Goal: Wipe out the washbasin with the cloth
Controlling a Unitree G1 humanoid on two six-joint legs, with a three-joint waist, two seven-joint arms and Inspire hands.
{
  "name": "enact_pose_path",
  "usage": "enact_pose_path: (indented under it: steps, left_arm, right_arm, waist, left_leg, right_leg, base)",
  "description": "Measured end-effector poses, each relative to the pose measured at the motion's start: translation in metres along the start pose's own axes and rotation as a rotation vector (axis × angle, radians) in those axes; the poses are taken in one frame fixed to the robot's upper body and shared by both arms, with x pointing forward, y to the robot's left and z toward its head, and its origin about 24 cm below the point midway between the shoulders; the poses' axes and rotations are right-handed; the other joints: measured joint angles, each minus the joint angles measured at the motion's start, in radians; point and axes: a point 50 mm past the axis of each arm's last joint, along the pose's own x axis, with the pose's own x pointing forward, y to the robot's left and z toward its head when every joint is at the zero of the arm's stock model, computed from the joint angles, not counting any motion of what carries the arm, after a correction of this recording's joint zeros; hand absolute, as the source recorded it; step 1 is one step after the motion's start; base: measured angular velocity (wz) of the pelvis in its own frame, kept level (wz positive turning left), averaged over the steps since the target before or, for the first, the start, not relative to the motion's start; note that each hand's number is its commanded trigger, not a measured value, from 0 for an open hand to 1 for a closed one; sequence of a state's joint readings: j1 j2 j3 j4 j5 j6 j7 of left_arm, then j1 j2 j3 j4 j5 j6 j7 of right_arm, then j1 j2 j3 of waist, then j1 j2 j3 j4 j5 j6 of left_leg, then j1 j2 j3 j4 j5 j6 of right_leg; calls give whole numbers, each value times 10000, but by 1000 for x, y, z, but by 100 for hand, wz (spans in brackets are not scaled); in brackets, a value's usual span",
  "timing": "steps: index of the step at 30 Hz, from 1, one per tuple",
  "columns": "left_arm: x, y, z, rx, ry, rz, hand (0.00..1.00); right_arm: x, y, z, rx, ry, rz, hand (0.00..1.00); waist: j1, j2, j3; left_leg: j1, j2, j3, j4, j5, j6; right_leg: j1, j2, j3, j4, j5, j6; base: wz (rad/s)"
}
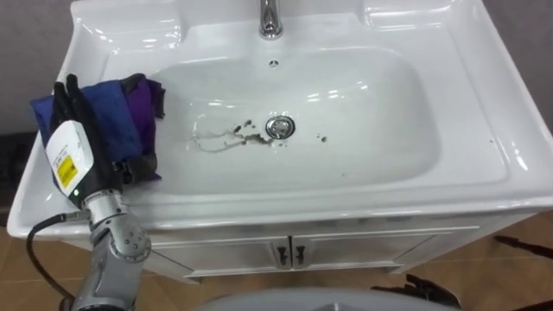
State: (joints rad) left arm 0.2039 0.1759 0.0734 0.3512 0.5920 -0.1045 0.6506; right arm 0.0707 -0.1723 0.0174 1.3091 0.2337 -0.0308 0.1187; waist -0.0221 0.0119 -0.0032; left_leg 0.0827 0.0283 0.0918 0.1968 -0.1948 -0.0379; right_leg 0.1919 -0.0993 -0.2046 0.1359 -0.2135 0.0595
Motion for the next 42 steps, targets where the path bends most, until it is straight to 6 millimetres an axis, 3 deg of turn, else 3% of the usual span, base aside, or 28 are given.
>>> enact_pose_path:
  steps: [6, 8, 14, 15, 16, 42]
  left_arm:
    - [-1, -6, -9, -41, 586, -249, 0]
    - [-3, -10, -14, 76, 792, -422, 0]
    - [0, -17, -15, 159, 1025, -601, 0]
    - [1, -17, -15, 168, 1028, -609, 66]
    - [1, -18, -15, 205, 1023, -628, 100]
    - [17, -4, -23, 634, 1429, 301, 100]
  right_arm:
    - [-1, -2, -3, 20, 119, -36, 0]
    - [-1, -4, -3, 10, 126, -94, 0]
    - [-1, -8, -2, 14, 249, -178, 0]
    - [-1, -8, -2, 18, 263, -193, 0]
    - [-1, -8, -1, 55, 272, -244, 0]
    - [-1, -11, -3, 230, 521, -565, 0]
  waist:
    - [-4, -1, -34]
    - [-13, 82, -64]
    - [-18, 200, -55]
    - [-13, 205, -53]
    - [-5, 213, -55]
    - [-17, 174, -96]
  left_leg:
    - [77, -1, 45, -5, 0, 0]
    - [196, 1, 106, -25, 0, 0]
    - [330, 48, 134, -78, 0, -4]
    - [333, 48, 134, -76, 0, -4]
    - [343, 49, 144, -73, 0, -4]
    - [528, 72, 440, -176, 0, -3]
  right_leg:
    - [37, -3, 65, 5, 1, -1]
    - [137, -8, 104, 2, 1, 0]
    - [199, 25, 133, 62, 12, -18]
    - [197, 25, 139, 70, 13, -19]
    - [193, 26, 153, 84, 13, -20]
    - [144, 31, 466, 140, 13, -19]
  base:
    - [-2]
    - [-7]
    - [-1]
    - [0]
    - [0]
    - [-3]
